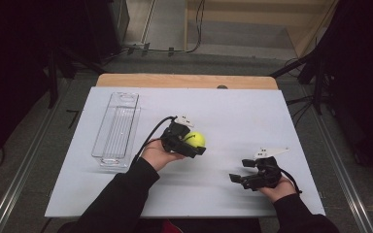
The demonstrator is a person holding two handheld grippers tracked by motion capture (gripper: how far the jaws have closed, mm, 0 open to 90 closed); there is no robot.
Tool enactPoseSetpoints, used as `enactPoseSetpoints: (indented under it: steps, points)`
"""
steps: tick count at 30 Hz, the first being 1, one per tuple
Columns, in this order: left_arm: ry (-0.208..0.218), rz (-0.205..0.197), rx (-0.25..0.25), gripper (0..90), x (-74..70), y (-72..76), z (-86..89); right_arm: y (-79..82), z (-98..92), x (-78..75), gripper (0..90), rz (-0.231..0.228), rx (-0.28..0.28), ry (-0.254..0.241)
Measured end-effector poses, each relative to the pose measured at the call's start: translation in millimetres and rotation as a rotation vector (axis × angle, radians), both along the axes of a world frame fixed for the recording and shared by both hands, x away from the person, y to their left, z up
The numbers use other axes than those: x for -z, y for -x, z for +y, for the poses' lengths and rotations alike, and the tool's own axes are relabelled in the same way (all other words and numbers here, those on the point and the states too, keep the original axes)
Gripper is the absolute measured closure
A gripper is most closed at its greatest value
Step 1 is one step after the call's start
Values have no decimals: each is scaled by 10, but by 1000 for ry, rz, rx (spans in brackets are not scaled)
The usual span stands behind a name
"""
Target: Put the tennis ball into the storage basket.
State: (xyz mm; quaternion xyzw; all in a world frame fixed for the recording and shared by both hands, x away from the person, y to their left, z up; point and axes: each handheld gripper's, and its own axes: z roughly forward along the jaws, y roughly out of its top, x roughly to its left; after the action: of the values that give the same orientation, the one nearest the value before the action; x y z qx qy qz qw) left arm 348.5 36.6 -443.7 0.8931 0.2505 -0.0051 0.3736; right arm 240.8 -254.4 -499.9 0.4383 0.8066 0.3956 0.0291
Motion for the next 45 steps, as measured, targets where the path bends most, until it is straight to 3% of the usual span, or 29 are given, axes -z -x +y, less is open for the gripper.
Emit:
enactPoseSetpoints:
  steps: [14, 45]
  points:
    - [10, 1, -15, 270, -249, 14, 57, -1, -1, 4, 137, 2, 3, -4]
    - [-9, 25, -49, 270, -270, -108, 202, 2, -9, -1, 137, -4, 11, -3]
